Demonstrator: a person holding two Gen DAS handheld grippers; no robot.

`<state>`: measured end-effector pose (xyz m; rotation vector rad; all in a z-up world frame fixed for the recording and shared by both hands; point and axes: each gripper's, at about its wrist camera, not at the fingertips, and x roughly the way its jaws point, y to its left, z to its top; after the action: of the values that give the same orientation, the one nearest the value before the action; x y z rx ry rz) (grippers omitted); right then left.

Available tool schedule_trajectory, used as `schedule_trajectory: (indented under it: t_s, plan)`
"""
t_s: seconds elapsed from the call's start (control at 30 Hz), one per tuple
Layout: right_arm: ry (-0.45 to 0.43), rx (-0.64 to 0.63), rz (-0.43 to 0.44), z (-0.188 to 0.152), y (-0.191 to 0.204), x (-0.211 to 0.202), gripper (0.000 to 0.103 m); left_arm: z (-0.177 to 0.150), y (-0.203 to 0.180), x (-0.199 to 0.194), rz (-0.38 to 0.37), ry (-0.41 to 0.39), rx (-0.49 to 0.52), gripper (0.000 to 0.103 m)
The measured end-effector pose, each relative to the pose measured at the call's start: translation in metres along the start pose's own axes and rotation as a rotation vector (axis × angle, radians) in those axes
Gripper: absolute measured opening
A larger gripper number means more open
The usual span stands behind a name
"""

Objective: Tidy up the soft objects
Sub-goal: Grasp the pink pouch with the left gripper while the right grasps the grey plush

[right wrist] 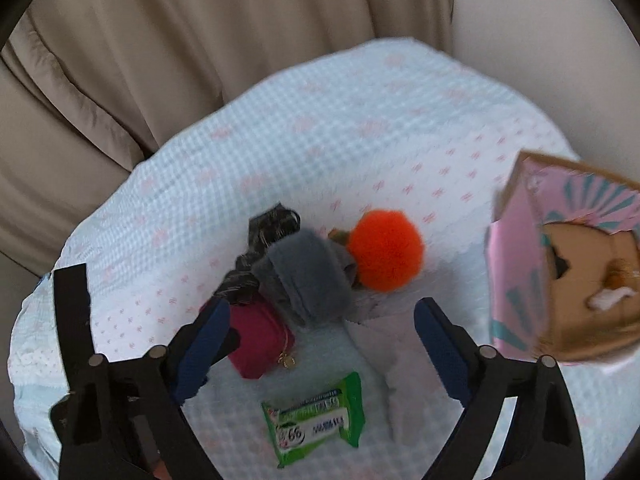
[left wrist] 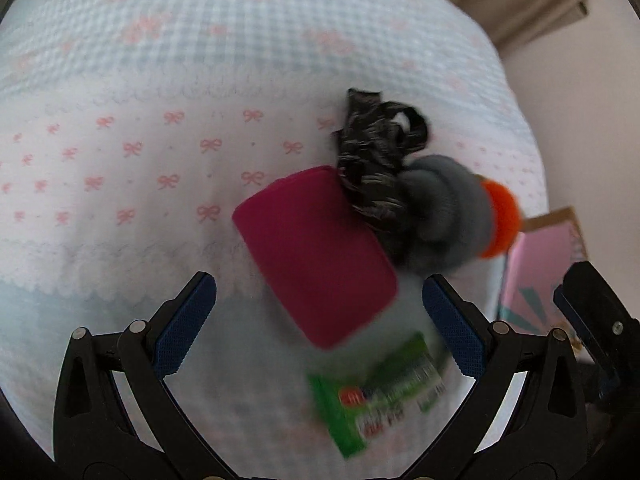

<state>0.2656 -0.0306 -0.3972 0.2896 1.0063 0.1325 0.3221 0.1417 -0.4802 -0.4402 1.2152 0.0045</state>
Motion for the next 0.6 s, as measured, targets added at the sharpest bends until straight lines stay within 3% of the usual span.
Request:
schedule_trajectory:
  t_s: [0.2,0.43,0.5,0.6]
  plan:
    - [0.065,0.065,0.065,0.003,-0.012,0.050,0.091,0.003,0.000,0.037,0.010,-0.001,-0.073,0.100]
    - [0.148,0.105,0.149,0.006,-0.011,0.100,0.089,0.009,-0.012,0.047,0.086,-0.023,-0.021,0.098]
    - [0.167,0.110,0.160,0.006,-0.008,0.108,0.070,0.011,-0.014,0.048,0.098,-0.030,0.003,0.095]
    - [0.164,0.128,0.129,0.006,-0.007,0.113,0.060,0.013,-0.015,0.045,0.087,-0.040,0.021,0.084]
